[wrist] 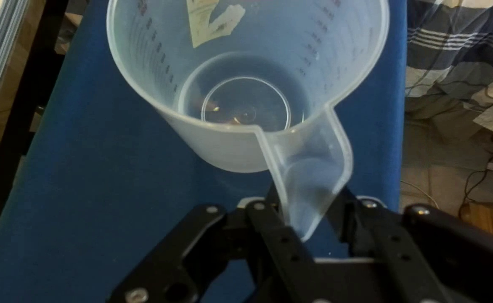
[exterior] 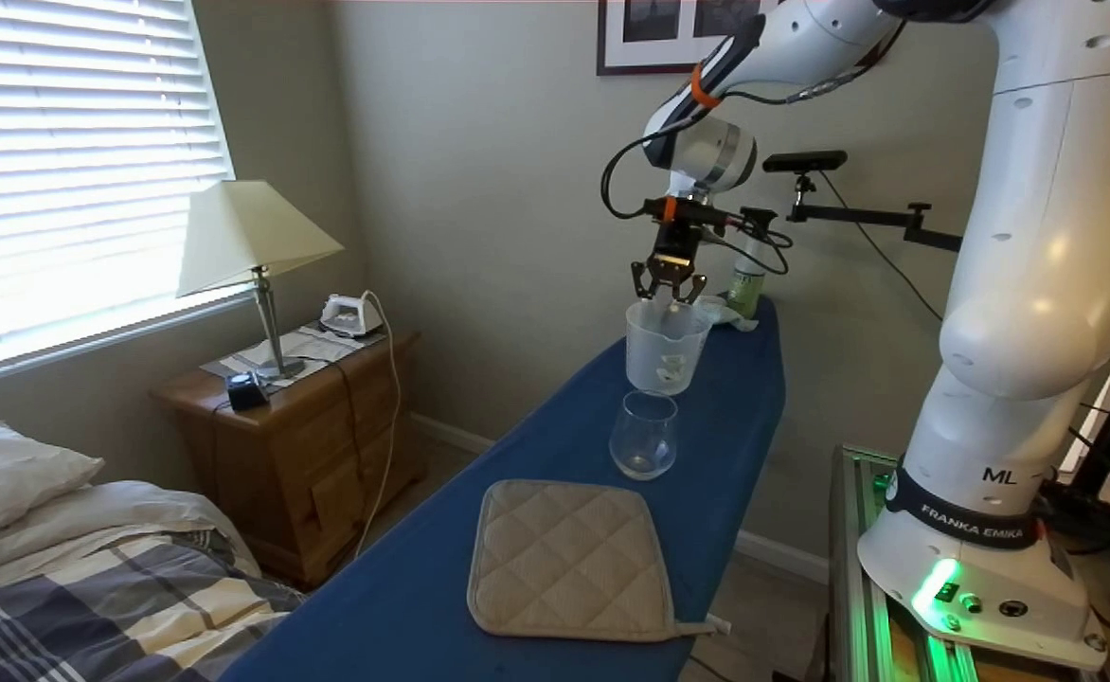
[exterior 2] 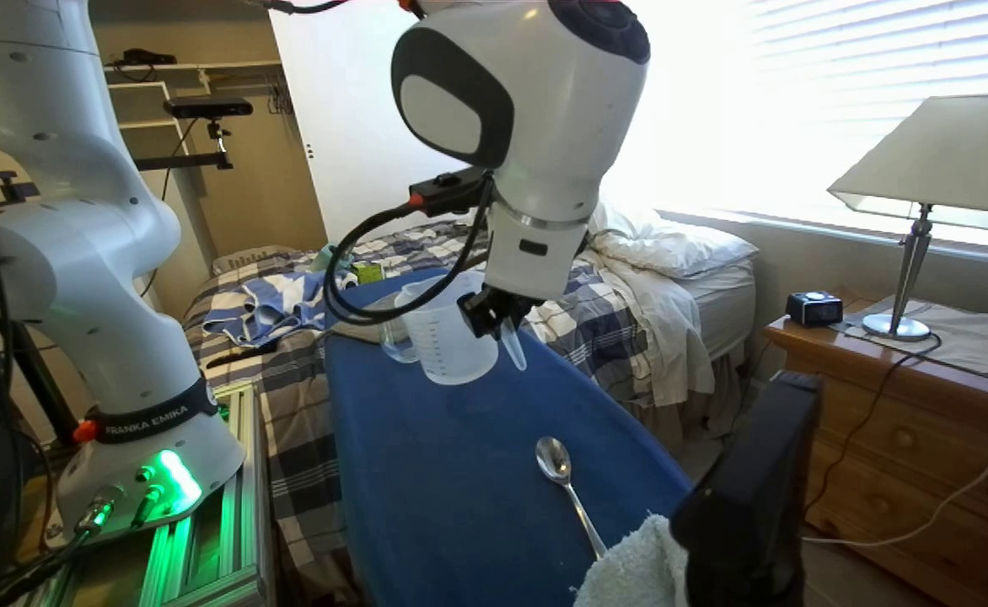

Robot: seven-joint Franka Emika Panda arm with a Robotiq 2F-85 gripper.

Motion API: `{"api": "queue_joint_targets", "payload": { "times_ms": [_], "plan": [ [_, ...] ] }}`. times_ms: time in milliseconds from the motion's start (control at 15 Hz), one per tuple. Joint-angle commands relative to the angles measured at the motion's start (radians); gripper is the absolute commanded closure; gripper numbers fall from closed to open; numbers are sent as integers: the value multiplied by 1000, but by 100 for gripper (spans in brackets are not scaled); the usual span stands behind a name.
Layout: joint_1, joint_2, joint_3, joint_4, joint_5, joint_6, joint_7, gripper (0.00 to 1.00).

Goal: Pour the contents from the jar into the cup

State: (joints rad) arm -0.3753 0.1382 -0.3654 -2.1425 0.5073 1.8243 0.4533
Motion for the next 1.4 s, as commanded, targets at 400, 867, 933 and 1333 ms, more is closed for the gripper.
{"api": "queue_joint_targets", "payload": {
  "times_ms": [400, 867, 933, 1333],
  "plan": [
    [86, -175, 50, -91, -138, 52, 77, 91],
    [95, -307, 95, -218, -158, 176, 21, 91],
    [94, -319, 101, -234, -157, 197, 15, 91],
    [98, -371, 126, -302, -146, 298, -14, 91]
  ]
}}
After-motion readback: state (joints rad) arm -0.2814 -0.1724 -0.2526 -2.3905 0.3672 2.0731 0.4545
